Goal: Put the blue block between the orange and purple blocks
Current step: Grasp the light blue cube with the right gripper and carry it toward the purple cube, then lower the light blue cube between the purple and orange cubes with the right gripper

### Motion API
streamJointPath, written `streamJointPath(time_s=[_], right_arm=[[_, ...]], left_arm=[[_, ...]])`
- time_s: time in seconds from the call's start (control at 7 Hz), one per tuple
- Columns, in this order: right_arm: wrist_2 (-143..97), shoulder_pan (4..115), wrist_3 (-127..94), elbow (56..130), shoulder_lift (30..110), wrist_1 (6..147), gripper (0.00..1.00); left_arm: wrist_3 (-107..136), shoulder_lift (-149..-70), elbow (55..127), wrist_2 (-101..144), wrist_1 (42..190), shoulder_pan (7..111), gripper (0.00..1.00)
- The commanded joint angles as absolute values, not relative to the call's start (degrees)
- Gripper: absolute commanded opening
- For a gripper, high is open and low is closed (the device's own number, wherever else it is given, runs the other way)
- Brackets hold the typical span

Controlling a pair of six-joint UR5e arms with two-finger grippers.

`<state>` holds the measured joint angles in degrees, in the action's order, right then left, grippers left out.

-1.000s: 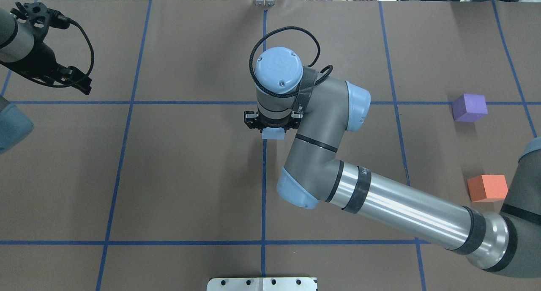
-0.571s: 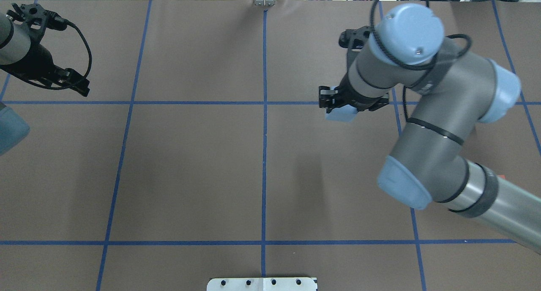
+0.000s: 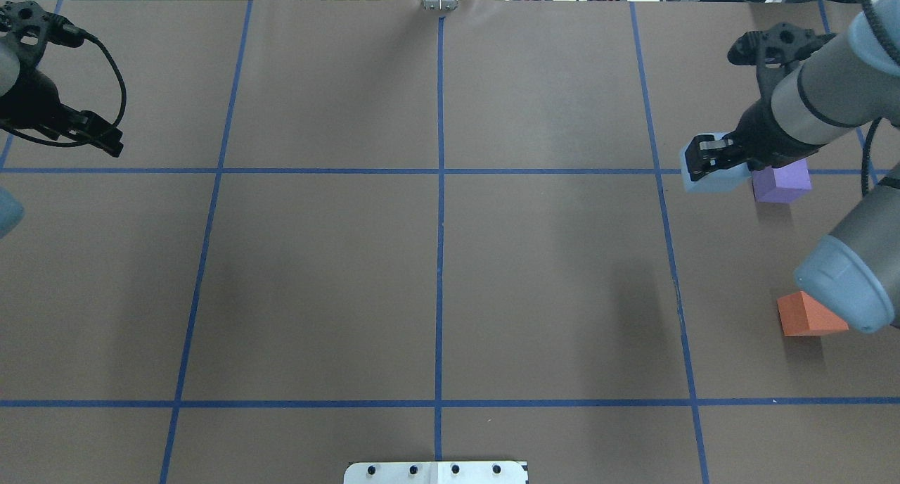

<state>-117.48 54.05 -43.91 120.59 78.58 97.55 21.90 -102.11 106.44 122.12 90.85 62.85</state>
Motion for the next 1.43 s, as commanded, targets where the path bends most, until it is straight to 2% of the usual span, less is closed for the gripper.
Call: streamJointPath(time_s=[0.0,0.14,0.29,0.43,1.0,1.29], right_arm=[[-118.4,56.2,-39.0,116.7,88.6,84.8,0.0],[-118.6,56.2,-38.9,113.5,92.3,77.2,0.0],[-120.0,56.9,-38.8,110.9,91.9,75.4,0.0],[-122.2,57.4,-38.5,108.0,91.8,75.1,0.0],[-122.8,57.5,-36.6,104.3,94.0,75.1,0.0],[-122.8,57.2,-36.6,100.6,92.1,75.1,0.0]], left_arm=[[14.9,-99.8,106.3,122.2,90.9,66.6,1.0],[15.0,-99.8,106.3,122.1,90.9,66.6,1.0],[15.0,-99.8,106.3,122.1,90.9,66.6,1.0],[15.0,-99.8,106.4,122.1,90.9,66.6,1.0],[15.1,-99.8,106.5,122.1,90.9,66.4,1.0],[15.3,-99.8,106.5,122.1,90.9,66.4,1.0]])
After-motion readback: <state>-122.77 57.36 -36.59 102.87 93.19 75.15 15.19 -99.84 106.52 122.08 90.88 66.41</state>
